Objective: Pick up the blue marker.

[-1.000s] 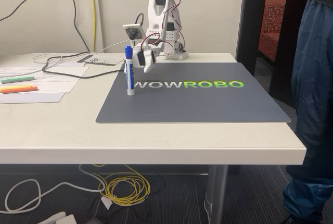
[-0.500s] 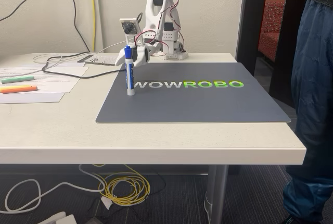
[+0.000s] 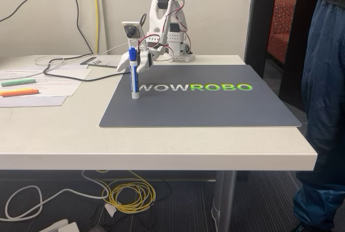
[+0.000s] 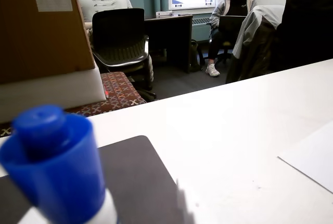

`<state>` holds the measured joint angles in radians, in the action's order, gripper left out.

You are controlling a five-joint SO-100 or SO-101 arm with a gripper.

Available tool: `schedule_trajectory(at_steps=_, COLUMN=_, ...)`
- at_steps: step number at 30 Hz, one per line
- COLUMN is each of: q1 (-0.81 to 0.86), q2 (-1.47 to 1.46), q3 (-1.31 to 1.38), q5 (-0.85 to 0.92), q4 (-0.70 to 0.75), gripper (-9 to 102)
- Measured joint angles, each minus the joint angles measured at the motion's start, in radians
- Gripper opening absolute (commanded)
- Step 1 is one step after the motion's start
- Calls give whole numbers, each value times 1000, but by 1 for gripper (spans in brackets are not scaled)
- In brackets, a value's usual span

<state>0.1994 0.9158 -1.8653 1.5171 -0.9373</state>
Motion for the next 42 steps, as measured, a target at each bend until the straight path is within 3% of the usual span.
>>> schedule_trajectory(at_steps=18, q1=-12, q2=-9, q3=14, q5=0, q4=46, gripper=9)
schedule_trajectory(at_steps=42, q1=-14, q2=5, q3=-17, q5=-17, q4=61, gripper=6)
